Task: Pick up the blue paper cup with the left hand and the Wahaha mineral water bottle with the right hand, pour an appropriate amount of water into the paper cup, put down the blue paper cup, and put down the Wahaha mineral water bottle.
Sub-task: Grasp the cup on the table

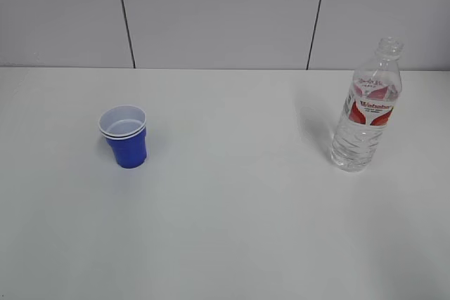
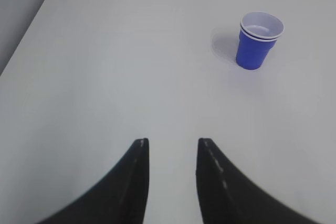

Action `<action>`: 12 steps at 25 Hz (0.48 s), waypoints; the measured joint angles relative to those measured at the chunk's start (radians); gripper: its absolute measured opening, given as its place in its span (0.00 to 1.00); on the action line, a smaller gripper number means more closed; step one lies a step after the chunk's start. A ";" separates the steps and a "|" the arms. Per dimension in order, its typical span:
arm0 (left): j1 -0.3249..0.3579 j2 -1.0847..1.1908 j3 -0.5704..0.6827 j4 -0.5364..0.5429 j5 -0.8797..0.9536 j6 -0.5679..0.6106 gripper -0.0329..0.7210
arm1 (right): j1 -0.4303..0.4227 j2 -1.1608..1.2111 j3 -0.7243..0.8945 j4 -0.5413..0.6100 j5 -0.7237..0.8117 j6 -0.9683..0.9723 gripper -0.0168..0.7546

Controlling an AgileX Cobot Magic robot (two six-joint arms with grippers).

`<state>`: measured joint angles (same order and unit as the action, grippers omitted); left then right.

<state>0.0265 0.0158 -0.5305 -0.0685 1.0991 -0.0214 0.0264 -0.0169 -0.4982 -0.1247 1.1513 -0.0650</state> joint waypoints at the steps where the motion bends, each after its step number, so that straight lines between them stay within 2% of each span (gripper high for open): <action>1: 0.000 0.000 0.000 0.000 0.000 0.000 0.36 | 0.000 0.000 0.000 0.000 0.000 0.000 0.76; 12: 0.000 0.000 0.000 0.000 0.000 0.000 0.36 | 0.000 0.000 0.000 0.000 0.000 0.000 0.76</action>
<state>0.0265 0.0158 -0.5305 -0.0685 1.0991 -0.0214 0.0264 -0.0169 -0.4982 -0.1247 1.1513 -0.0650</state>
